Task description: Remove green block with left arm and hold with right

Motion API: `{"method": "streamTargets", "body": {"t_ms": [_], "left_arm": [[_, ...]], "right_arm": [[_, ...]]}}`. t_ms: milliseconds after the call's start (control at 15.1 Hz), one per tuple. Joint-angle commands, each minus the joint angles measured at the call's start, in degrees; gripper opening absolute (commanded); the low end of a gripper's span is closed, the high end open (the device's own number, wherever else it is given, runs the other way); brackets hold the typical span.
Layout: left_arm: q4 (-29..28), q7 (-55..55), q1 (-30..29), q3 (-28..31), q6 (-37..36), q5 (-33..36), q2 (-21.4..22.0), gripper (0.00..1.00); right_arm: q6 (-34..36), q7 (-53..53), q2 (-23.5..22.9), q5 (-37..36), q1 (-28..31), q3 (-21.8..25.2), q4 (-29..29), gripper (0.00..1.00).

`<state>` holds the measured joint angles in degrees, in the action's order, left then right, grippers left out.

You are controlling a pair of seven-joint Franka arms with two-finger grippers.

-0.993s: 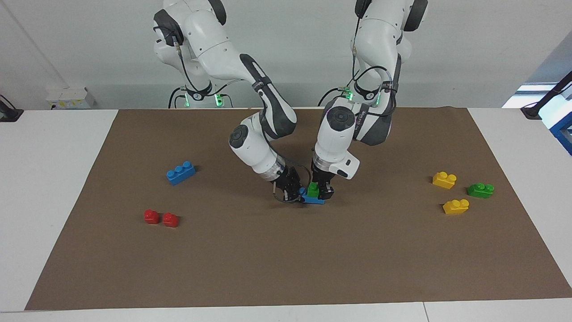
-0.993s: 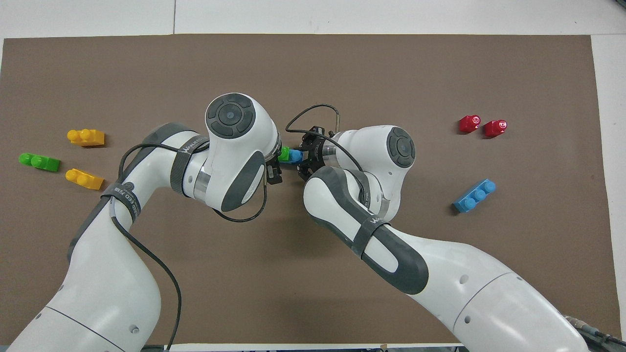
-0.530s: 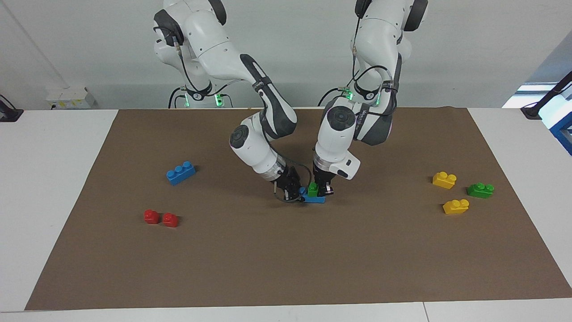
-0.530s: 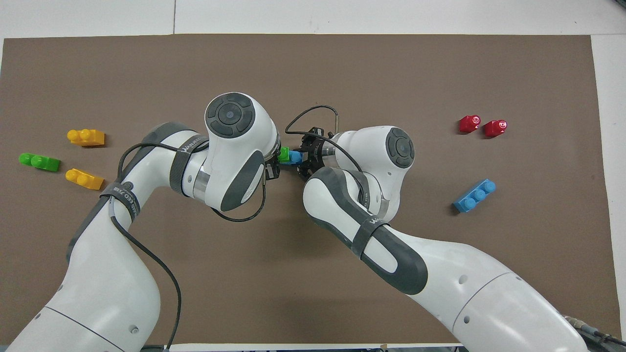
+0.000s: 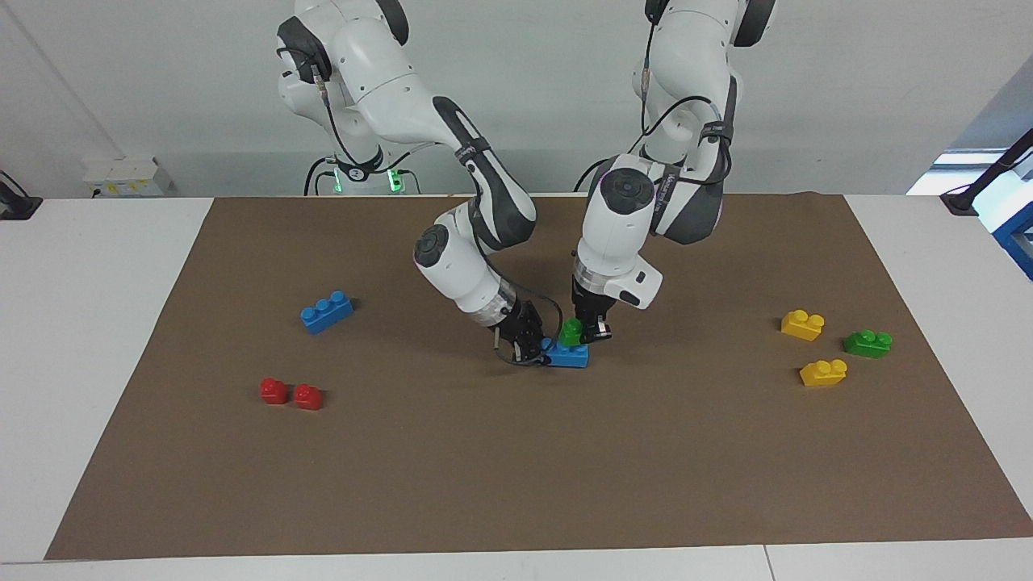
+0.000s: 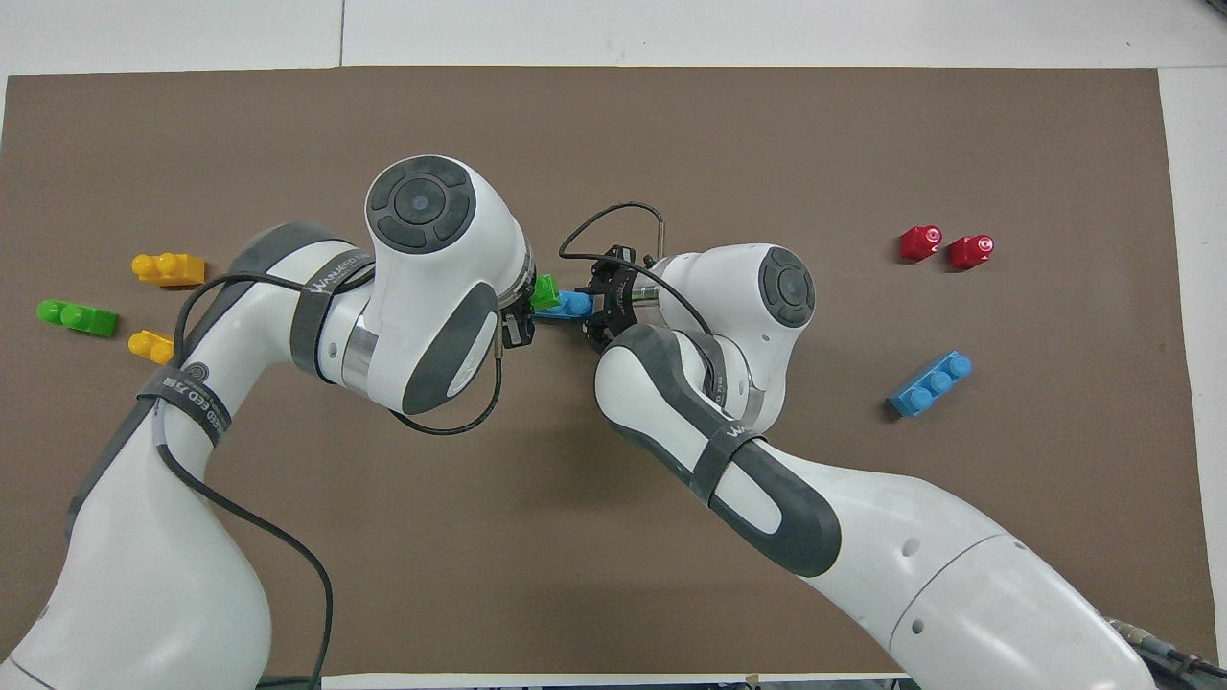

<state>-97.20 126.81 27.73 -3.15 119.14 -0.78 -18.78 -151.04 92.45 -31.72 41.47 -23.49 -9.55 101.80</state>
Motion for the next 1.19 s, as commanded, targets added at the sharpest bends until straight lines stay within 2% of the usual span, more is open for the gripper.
{"method": "streamTargets", "body": {"t_ms": [0, 199, 397, 662, 927, 1126], "left_arm": [[-0.6, -0.9, -0.4, 0.2, -3.8, -0.1, 3.7, 0.00], [-1.3, -5.1, -2.1, 0.3, -8.5, -0.1, 7.8, 0.00], [-1.3, -14.3, -5.7, 0.3, -14.1, -0.1, 11.6, 0.00], [-1.6, -32.2, -13.5, 0.3, -19.1, -0.1, 16.0, 0.00], [-2.5, -47.0, -19.5, 0.4, -20.2, -0.1, 17.1, 0.00], [-4.1, -58.6, -23.2, 0.4, -19.3, -0.1, 17.7, 0.00]], "right_arm": [[-0.1, 0.3, 0.3, 0.0, 1.3, -0.6, -0.4, 0.18], [3.9, -1.0, 2.4, -1.0, 2.9, -0.1, -0.2, 0.18], [10.4, -7.4, 5.5, -2.4, 6.8, -0.1, 0.7, 0.18], [24.2, -13.9, 11.4, -4.6, 14.6, -0.1, 1.9, 0.18], [31.1, -25.9, 15.3, -4.7, 22.9, -0.2, 5.5, 0.18], [36.2, -35.7, 15.5, -4.7, 30.8, -0.2, 6.0, 0.18]]}}
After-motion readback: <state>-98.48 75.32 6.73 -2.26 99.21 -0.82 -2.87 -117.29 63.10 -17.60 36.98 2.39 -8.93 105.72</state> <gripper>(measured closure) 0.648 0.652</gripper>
